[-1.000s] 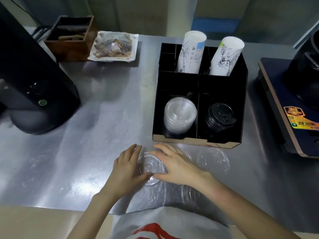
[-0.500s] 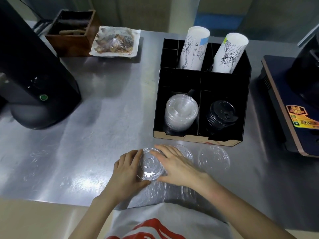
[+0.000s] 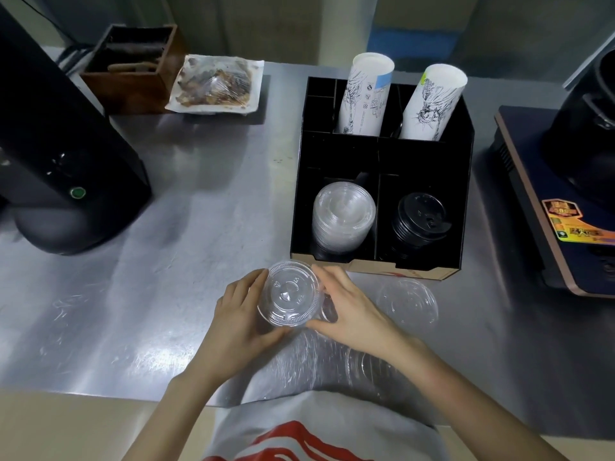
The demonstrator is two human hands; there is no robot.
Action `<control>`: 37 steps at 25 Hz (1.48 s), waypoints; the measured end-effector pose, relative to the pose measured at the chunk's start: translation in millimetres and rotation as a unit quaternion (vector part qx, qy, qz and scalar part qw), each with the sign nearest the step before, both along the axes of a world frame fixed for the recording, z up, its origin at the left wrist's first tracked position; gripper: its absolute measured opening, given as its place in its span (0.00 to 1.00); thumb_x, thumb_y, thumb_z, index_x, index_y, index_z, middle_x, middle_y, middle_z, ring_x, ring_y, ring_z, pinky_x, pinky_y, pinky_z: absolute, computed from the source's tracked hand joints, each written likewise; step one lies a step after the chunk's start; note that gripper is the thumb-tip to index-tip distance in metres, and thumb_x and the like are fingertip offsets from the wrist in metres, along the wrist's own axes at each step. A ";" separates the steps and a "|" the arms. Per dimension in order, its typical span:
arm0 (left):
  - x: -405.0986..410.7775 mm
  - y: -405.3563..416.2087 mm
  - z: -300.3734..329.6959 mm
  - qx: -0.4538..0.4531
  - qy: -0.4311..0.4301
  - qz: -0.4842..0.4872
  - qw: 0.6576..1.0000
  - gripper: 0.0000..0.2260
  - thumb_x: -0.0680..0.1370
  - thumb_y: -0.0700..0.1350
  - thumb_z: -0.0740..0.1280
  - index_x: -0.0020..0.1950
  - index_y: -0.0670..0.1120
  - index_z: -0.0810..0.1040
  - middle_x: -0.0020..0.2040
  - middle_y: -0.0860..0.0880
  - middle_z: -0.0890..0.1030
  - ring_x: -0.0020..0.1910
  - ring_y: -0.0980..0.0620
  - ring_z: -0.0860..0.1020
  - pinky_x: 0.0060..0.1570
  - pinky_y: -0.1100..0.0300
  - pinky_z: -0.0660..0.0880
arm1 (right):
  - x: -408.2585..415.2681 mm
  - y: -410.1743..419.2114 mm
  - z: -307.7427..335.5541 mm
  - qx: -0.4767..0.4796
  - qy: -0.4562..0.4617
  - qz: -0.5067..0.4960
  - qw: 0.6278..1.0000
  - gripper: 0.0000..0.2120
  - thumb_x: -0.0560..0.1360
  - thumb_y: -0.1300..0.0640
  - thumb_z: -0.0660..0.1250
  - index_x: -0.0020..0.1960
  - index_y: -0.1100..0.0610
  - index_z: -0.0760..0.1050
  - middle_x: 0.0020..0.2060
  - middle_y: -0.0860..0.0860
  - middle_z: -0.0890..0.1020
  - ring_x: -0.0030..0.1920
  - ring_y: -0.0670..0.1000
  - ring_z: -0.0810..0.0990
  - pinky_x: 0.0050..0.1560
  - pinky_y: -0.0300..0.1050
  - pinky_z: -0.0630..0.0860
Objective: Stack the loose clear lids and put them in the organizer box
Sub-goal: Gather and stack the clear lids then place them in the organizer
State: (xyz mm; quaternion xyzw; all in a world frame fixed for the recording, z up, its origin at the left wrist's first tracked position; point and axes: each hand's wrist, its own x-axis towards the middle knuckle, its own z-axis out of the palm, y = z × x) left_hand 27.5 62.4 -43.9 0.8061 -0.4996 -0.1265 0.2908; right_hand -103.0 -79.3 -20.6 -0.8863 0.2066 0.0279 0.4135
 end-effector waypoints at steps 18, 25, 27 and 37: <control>15.2 -84.6 52.6 -0.043 -0.049 -0.057 0.996 0.39 0.65 0.66 0.59 0.67 0.42 0.64 0.66 0.42 0.70 0.60 0.51 0.62 0.56 0.52 0.62 | -7.1 -62.8 38.7 -0.085 -0.090 -0.123 0.985 0.32 0.69 0.55 0.70 0.69 0.55 0.60 0.65 0.50 0.66 0.61 0.43 0.65 0.64 0.40 0.65; 17.2 -120.2 48.6 -0.001 -0.041 -0.050 0.998 0.36 0.66 0.63 0.61 0.65 0.39 0.65 0.66 0.38 0.69 0.62 0.40 0.69 0.58 0.54 0.60 | 1.1 -92.2 35.9 -0.075 -0.068 -0.143 0.984 0.31 0.70 0.57 0.68 0.69 0.52 0.59 0.68 0.47 0.66 0.63 0.44 0.63 0.67 0.43 0.64; 18.6 -128.2 47.6 0.009 -0.045 -0.051 0.998 0.34 0.68 0.58 0.68 0.65 0.37 0.65 0.67 0.37 0.68 0.63 0.38 0.68 0.60 0.53 0.59 | 3.6 -98.0 33.3 -0.082 -0.060 -0.147 0.984 0.31 0.70 0.57 0.68 0.69 0.53 0.59 0.68 0.47 0.66 0.64 0.45 0.62 0.66 0.39 0.61; 18.5 -139.3 39.1 0.047 -0.061 -0.053 0.996 0.33 0.70 0.50 0.70 0.68 0.38 0.61 0.70 0.39 0.64 0.66 0.40 0.63 0.63 0.49 0.58 | 7.0 -99.7 21.5 -0.146 -0.041 -0.145 0.978 0.26 0.71 0.56 0.68 0.67 0.56 0.64 0.69 0.50 0.66 0.66 0.48 0.57 0.70 0.48 0.58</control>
